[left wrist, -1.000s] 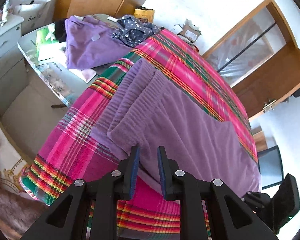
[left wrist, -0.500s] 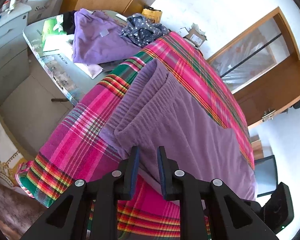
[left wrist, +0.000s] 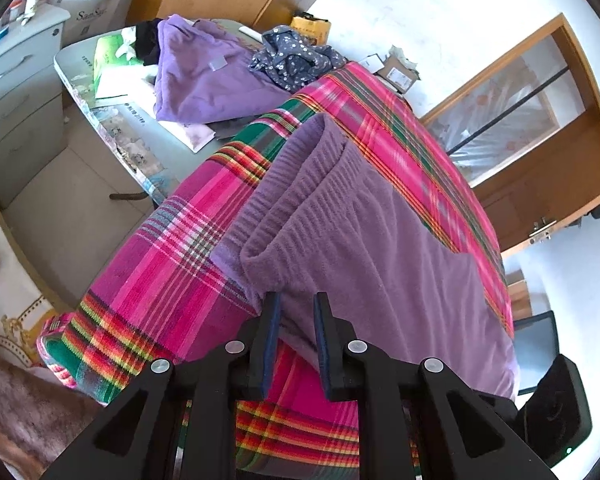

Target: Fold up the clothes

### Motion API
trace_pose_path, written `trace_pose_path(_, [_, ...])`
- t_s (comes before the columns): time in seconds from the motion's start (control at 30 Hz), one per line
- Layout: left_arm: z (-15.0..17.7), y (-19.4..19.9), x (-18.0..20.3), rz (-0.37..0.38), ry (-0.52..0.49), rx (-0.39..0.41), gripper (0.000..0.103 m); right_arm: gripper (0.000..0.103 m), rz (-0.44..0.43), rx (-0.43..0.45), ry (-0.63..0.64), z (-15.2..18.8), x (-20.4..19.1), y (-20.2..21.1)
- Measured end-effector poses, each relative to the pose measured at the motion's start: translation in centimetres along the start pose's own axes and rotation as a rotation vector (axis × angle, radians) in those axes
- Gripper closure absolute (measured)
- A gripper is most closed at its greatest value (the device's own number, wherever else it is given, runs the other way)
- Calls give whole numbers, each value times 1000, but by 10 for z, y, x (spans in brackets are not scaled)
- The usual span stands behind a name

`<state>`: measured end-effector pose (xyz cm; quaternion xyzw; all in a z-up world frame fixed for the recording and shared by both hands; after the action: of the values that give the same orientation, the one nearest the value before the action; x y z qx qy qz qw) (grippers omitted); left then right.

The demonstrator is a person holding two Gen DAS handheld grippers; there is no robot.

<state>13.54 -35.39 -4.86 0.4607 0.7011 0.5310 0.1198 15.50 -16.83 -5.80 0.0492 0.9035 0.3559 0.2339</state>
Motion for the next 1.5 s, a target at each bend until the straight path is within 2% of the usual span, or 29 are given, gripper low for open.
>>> trace_pose_path(0.03, [0, 2, -1, -29, 3, 7, 85, 84, -4, 3, -1, 0, 0, 0])
trace_pose_path(0.17, [2, 9, -8, -16, 49, 26, 83, 84, -23, 20, -10, 0, -1, -1])
trace_pose_path(0.33, [5, 0, -13, -25, 100, -23, 83, 78, -30, 37, -16, 2, -3, 0])
trace_pose_path(0.6, [3, -10, -13, 72, 179, -30, 82, 73, -20, 44, -1, 2, -9, -1])
trace_pose_path(0.93, [-5, -12, -14, 100, 248, -20, 82, 73, -22, 54, -6, 5, -10, 0])
trace_pose_path(1.03, [-1, -9, -21, 142, 310, 9, 82, 73, -27, 55, -7, 5, -9, 1])
trace_pose_path(1.17, [1, -8, -17, 172, 301, 38, 82, 73, -31, 59, -9, 5, -9, 1])
trace_pose_path(1.23, [2, -8, -15, 187, 295, 52, 71, 72, -27, 58, -3, 6, -10, 1])
trace_pose_path(1.3, [2, -8, -13, 202, 289, 66, 52, 72, -26, 59, 0, 7, -10, 1])
trace_pose_path(1.5, [-1, -10, -8, 209, 286, 66, 50, 68, -31, 61, 2, 6, -11, 0])
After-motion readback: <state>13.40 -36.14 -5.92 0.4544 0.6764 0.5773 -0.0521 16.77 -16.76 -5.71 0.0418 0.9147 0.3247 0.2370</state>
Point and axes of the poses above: each gripper's, at about its wrist camera, not at the fingertips, and y roughly against the way its jaws point, x to its right, z to its underside, the point moved 4 cm from there along -y, roughly the way its jaws point, and after that the axes turned 15 degrees about -z, right-handed, at the moved point
